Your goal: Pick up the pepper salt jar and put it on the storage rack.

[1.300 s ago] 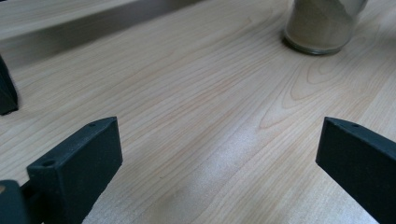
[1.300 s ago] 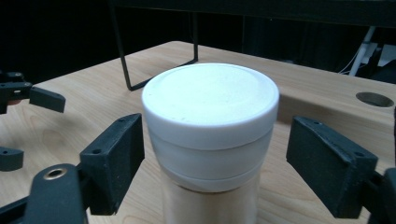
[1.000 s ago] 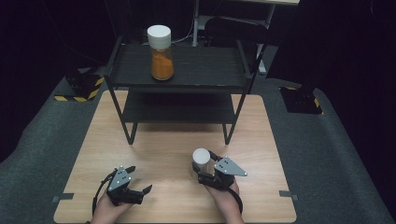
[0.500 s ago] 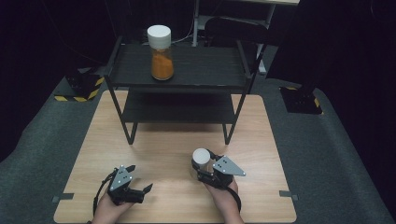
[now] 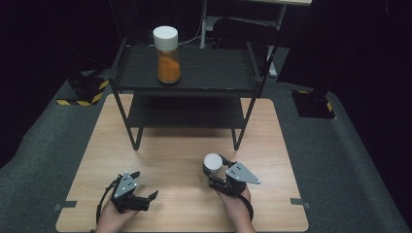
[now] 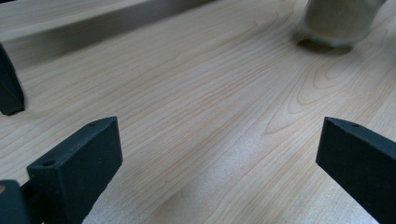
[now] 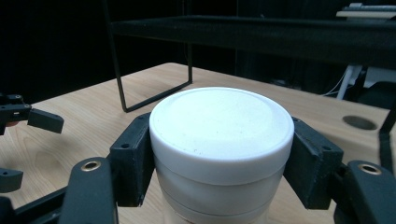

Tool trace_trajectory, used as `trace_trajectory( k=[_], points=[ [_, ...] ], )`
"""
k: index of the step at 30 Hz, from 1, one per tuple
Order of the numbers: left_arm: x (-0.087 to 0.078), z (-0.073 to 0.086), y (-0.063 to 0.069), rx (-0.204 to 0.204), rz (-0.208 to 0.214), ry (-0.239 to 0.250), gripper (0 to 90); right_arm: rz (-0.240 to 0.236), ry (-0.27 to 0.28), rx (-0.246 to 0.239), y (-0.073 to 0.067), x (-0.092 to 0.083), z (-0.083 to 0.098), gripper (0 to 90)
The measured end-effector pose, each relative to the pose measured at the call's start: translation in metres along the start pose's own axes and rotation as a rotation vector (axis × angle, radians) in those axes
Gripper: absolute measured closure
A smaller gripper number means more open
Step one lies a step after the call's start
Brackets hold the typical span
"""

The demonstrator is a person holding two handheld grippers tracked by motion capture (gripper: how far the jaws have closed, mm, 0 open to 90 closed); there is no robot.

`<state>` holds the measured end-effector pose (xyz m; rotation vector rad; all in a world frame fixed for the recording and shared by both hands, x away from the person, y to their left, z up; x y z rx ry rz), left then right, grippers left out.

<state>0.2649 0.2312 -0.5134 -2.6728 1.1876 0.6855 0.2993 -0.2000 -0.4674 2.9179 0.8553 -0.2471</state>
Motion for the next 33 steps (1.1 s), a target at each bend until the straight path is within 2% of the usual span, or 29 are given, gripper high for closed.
trace_trajectory(
  k=[5, 10, 24, 33],
  points=[
    [0.001, -0.001, 0.002, 0.017, 0.005, -0.01, 0.7, 0.004, 0.019, -0.027, 0.004, -0.015, -0.017, 33.4],
    [0.0, -0.001, 0.003, 0.028, 0.028, -0.026, 0.7, 0.006, 0.025, -0.02, 0.007, -0.026, -0.029, 33.4],
    [-0.001, 0.0, 0.001, 0.014, 0.04, -0.019, 0.7, 0.022, 0.064, -0.034, 0.014, -0.047, -0.067, 33.4],
    [-0.001, 0.0, 0.0, 0.014, 0.051, -0.019, 0.6, 0.034, 0.096, -0.026, 0.02, -0.057, -0.095, 33.4]
  ],
)
Point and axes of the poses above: each handheld gripper's, and its own axes: x roughly forward along the jaws, z roughly out of its underside, y roughly to its right, the point moved 8 cm from there along x, roughly forward along the jaws, and after that the axes turned 9 degrees about z, right-handed, at the moved point
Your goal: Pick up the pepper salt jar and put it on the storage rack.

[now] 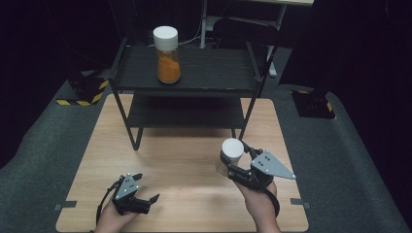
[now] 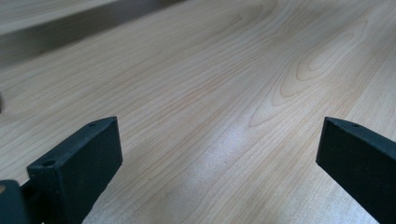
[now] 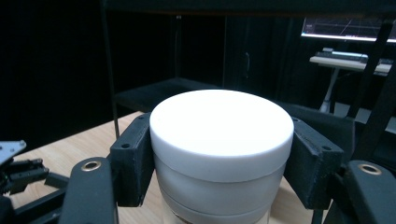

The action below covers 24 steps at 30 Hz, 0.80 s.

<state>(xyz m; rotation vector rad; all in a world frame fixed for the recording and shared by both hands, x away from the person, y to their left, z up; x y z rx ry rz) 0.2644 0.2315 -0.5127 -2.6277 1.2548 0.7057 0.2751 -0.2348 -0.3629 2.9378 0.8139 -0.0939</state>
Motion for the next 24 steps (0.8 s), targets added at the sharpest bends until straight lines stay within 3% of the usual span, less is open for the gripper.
trace_trajectory(
  k=[14, 24],
  points=[
    [0.0, 0.0, 0.0, 0.001, 0.003, 0.0, 0.6, -0.012, 0.041, -0.021, 0.008, -0.003, -0.055, 33.3],
    [0.0, 0.0, 0.0, 0.002, 0.007, 0.002, 0.6, 0.007, 0.078, -0.05, 0.009, 0.003, -0.094, 33.2]
  ],
)
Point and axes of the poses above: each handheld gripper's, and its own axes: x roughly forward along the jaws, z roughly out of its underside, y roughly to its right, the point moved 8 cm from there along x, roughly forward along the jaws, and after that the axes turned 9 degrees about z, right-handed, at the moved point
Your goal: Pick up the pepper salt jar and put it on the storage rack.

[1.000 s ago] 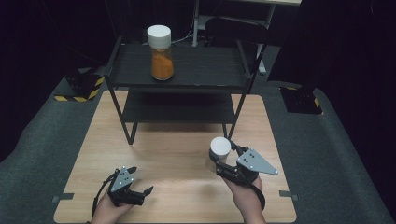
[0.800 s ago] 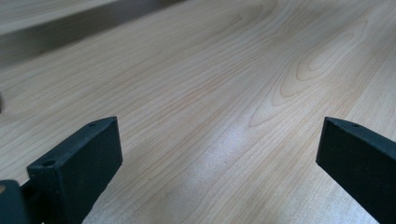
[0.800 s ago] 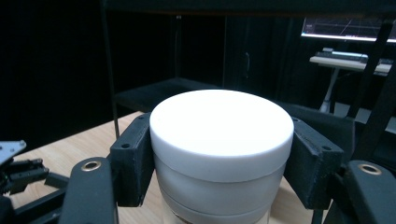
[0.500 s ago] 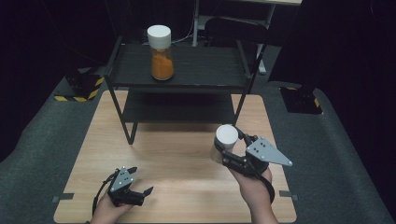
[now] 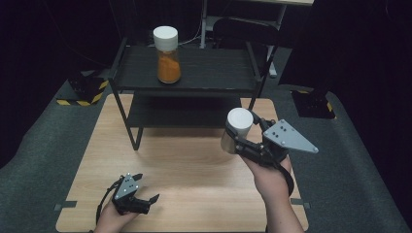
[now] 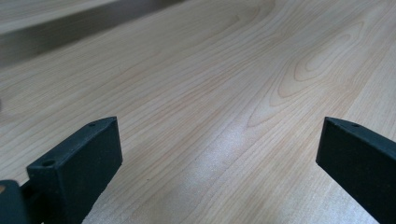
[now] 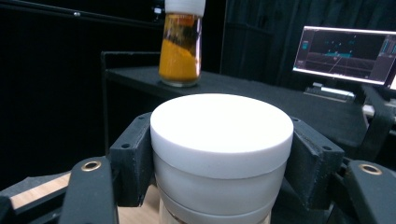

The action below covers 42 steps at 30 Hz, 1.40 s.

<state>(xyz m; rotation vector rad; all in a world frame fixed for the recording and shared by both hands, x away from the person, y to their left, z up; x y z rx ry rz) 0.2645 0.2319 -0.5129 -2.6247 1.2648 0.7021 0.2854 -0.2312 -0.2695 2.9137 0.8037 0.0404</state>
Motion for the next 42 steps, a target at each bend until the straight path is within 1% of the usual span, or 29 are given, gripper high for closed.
trace_trajectory(
  k=[2, 3, 9, 15, 20, 21, 24, 29, 30, 34, 36, 42],
  points=[
    [0.0, 0.0, 0.0, -0.001, 0.002, -0.003, 0.6, 0.004, 0.0, -0.012, 0.0, 0.004, -0.008, 33.1],
    [0.0, 0.0, 0.0, -0.001, 0.002, -0.003, 0.6, 0.004, 0.0, -0.012, 0.0, 0.004, -0.008, 33.1],
    [0.0, 0.0, 0.0, -0.002, 0.002, -0.001, 0.6, 0.019, 0.01, -0.018, -0.002, 0.012, -0.028, 33.1],
    [-0.001, 0.0, -0.001, -0.007, 0.002, 0.001, 0.6, 0.019, 0.022, -0.004, -0.002, 0.023, -0.046, 33.0],
    [-0.001, 0.001, -0.002, -0.014, 0.004, 0.004, 0.5, 0.026, 0.019, 0.003, -0.003, 0.036, -0.059, 33.0],
    [-0.001, 0.001, -0.002, -0.017, 0.004, 0.006, 0.5, 0.026, 0.019, 0.003, -0.003, 0.036, -0.059, 33.0],
    [-0.001, 0.001, -0.002, -0.015, 0.002, 0.006, 0.5, 0.024, 0.013, 0.008, -0.002, 0.045, -0.065, 33.0],
    [-0.002, 0.002, -0.002, -0.015, 0.003, 0.012, 0.5, 0.044, 0.021, 0.029, 0.002, 0.061, -0.076, 33.0],
    [-0.002, 0.001, -0.002, -0.016, 0.005, 0.011, 0.5, 0.044, 0.021, 0.029, 0.002, 0.061, -0.076, 33.0],
    [-0.003, 0.002, -0.003, -0.023, 0.007, 0.018, 0.5, 0.06, 0.018, 0.017, 0.003, 0.072, -0.084, 33.0],
    [-0.003, 0.002, -0.003, -0.02, 0.007, 0.017, 0.5, 0.072, 0.021, 0.01, 0.003, 0.079, -0.087, 33.0],
    [-0.003, 0.002, -0.003, -0.019, 0.008, 0.02, 0.5, 0.095, 0.016, 0.006, 0.005, 0.099, -0.093, 33.0]
  ],
)
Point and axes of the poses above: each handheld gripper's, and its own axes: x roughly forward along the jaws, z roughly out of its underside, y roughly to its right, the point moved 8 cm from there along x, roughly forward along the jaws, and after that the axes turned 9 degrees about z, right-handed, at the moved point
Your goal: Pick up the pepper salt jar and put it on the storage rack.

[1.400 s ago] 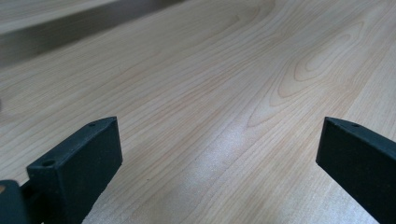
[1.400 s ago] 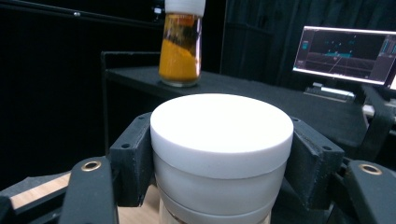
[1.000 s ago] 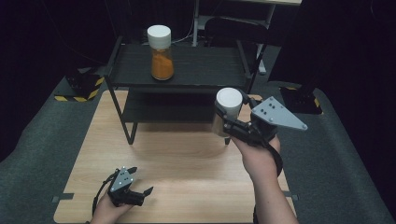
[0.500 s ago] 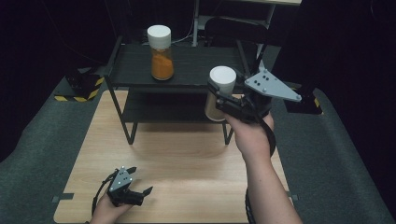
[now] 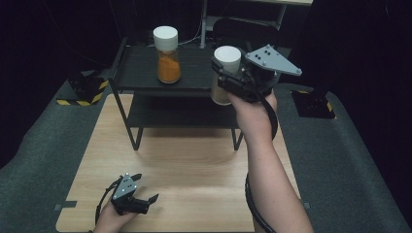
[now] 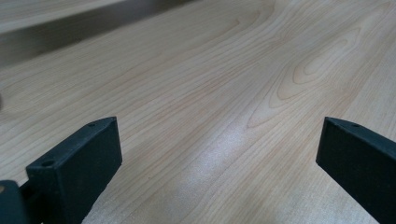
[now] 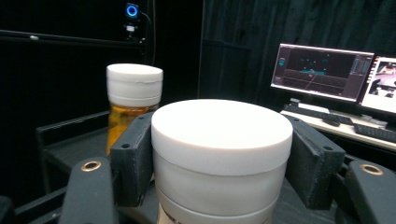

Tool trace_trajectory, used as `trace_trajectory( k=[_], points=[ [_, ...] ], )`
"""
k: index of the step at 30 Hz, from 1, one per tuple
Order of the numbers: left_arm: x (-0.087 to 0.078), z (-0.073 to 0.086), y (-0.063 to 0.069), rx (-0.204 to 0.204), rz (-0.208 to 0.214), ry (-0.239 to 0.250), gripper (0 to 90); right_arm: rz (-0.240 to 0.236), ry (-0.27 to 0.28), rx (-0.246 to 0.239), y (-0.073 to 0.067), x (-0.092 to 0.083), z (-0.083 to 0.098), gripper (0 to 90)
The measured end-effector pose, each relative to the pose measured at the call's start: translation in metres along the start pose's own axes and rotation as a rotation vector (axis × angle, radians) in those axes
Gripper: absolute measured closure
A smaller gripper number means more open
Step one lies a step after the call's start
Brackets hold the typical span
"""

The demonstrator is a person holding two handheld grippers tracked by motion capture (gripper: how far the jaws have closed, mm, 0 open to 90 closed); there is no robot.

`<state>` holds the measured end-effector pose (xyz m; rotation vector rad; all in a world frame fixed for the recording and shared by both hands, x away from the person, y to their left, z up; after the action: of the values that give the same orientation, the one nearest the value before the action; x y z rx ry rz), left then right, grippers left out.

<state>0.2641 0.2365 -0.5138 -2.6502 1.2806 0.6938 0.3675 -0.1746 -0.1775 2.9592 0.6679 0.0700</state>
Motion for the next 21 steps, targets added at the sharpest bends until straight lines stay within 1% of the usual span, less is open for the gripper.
trace_trajectory(
  k=[4, 9, 11, 14, 17, 19, 21],
  points=[
    [0.0, 0.0, -0.001, -0.005, 0.003, 0.0, 0.5, 0.005, -0.001, 0.014, 0.002, 0.013, -0.002, 33.0],
    [-0.001, 0.0, -0.001, -0.005, 0.004, 0.003, 0.5, 0.032, 0.002, 0.018, 0.001, 0.031, -0.002, 33.0],
    [-0.001, 0.001, -0.001, -0.008, 0.007, 0.006, 0.5, 0.04, -0.005, 0.018, 0.001, 0.039, -0.003, 33.0],
    [-0.001, 0.001, -0.002, -0.012, 0.008, 0.01, 0.5, 0.054, -0.011, 0.005, 0.001, 0.048, -0.004, 33.0],
    [-0.002, 0.002, -0.004, -0.02, 0.011, 0.016, 0.5, 0.051, -0.017, -0.009, 0.003, 0.057, -0.007, 32.9],
    [-0.002, 0.002, -0.004, -0.018, 0.011, 0.015, 0.5, 0.055, -0.016, 0.0, 0.004, 0.064, -0.008, 32.9],
    [-0.002, 0.001, -0.004, -0.016, 0.011, 0.014, 0.5, 0.055, -0.016, 0.004, 0.004, 0.068, -0.007, 33.0]
  ],
)
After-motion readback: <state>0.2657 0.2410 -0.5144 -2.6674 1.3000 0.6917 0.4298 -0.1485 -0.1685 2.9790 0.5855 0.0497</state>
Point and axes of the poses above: each handheld gripper's, and its own axes: x roughly forward along the jaws, z roughly out of its underside, y roughly to its right, the point moved 8 cm from there along x, roughly forward along the jaws, and after that the axes turned 9 degrees about z, right-handed, at the moved point
